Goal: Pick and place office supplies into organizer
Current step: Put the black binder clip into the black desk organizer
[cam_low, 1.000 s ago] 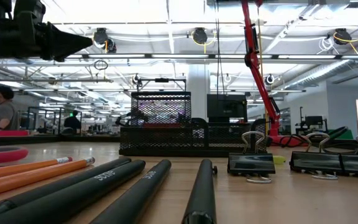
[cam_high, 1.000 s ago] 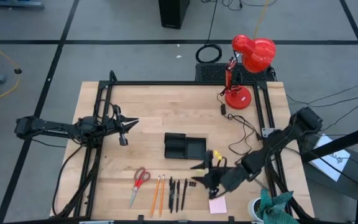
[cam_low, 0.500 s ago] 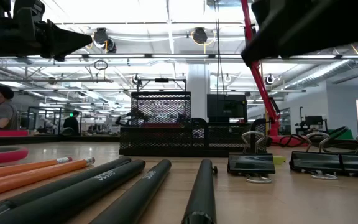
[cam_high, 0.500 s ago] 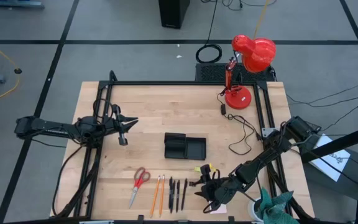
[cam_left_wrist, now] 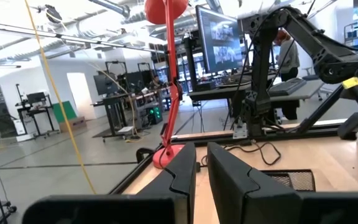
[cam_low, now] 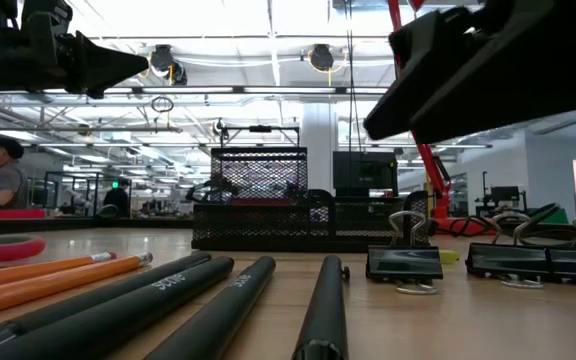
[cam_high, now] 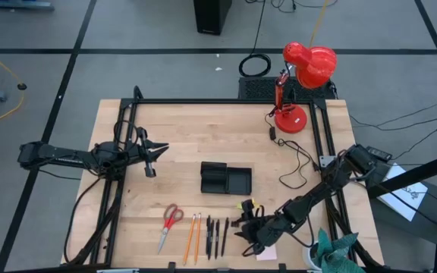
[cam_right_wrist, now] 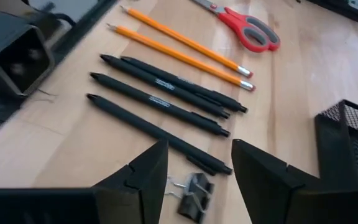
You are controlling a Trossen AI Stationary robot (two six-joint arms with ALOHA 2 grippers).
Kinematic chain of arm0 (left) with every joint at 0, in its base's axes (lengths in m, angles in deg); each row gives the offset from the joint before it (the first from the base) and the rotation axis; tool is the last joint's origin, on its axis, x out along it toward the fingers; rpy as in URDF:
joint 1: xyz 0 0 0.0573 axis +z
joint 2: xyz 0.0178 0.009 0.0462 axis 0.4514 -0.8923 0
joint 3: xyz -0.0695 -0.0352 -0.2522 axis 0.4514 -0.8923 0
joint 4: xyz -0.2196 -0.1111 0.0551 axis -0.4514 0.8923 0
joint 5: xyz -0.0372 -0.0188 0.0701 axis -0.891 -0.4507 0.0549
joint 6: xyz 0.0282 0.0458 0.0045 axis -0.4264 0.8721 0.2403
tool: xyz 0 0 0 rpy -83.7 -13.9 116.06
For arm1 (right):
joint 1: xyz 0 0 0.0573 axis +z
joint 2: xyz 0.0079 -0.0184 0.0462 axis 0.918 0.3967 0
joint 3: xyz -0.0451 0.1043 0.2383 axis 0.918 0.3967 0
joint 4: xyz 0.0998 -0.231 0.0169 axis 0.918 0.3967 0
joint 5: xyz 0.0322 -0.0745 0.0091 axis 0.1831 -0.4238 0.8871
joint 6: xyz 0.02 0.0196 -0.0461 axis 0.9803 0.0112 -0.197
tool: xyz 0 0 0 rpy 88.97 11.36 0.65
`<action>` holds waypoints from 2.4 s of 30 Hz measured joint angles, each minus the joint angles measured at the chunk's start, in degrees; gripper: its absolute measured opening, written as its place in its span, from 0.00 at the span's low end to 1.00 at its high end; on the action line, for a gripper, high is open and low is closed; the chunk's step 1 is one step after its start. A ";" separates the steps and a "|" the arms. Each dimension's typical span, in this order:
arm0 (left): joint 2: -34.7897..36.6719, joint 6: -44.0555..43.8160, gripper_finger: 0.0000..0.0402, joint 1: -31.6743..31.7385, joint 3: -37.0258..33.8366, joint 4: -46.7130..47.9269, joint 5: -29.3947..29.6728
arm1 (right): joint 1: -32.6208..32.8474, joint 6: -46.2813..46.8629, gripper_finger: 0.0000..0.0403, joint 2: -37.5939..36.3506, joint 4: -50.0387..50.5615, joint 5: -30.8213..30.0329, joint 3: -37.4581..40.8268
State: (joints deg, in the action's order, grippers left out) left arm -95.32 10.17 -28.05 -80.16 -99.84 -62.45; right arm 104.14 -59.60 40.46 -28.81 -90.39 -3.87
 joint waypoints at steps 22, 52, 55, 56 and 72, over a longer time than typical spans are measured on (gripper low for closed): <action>0.00 0.02 0.12 0.00 0.00 -0.02 0.00 | -0.67 2.99 0.42 4.47 -0.51 1.90 0.01; 0.00 0.07 0.12 0.00 0.00 0.02 0.00 | -2.68 7.63 0.32 4.37 2.93 1.88 0.11; 0.00 0.07 0.12 -0.02 0.00 0.02 0.00 | -2.68 7.81 0.25 4.37 2.93 2.11 0.11; -0.02 0.07 0.12 0.00 0.00 0.02 0.00 | -2.68 7.97 0.23 4.37 2.93 2.74 0.11; -0.02 0.07 0.12 -0.02 0.00 0.13 0.00 | -2.68 4.41 0.01 3.40 2.58 3.44 0.13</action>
State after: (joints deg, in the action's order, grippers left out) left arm -95.34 10.24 -28.07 -80.16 -99.71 -62.45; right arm 101.46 -55.19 43.86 -26.23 -86.94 -3.74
